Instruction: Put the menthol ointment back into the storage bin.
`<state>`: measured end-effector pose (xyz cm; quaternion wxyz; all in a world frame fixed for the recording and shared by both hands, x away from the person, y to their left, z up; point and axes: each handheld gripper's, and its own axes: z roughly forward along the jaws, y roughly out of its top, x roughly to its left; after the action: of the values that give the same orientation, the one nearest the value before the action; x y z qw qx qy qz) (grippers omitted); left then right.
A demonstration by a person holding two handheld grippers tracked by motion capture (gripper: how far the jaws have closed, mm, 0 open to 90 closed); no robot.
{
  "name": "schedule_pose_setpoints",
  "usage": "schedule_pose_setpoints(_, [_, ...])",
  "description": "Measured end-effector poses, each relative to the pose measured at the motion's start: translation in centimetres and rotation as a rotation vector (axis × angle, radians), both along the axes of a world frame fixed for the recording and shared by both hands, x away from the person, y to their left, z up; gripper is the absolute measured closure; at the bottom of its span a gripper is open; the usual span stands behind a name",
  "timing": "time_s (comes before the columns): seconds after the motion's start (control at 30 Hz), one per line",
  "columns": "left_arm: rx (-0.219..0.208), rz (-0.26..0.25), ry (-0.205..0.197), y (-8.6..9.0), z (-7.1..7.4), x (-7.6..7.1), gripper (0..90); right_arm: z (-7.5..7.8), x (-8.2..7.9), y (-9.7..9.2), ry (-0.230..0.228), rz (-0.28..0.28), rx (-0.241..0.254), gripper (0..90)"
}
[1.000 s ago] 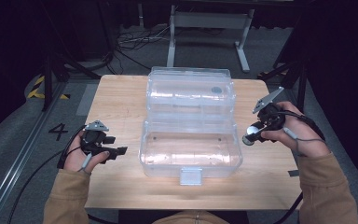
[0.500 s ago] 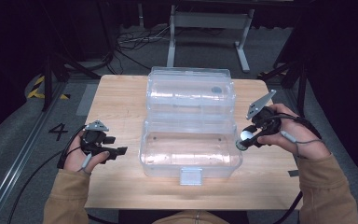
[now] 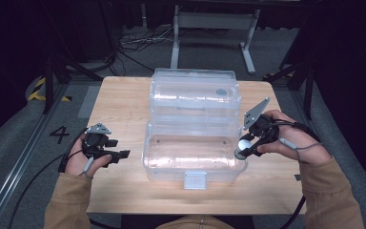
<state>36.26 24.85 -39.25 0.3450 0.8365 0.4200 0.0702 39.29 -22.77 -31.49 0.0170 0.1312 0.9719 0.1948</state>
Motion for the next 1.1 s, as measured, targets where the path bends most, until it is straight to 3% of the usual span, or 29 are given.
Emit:
schedule_pose_setpoints(0.47, [-0.001,0.003,0.003,0.0,0.0,0.0,33.3,-1.3,0.2,1.1,0.006,0.055,-0.033,50.6])
schedule_pose_setpoints(1.1, [-0.005,0.005,0.008,0.1,-0.2,0.0,33.3,-4.1,0.6,2.1,0.036,0.071,-0.072,50.6])
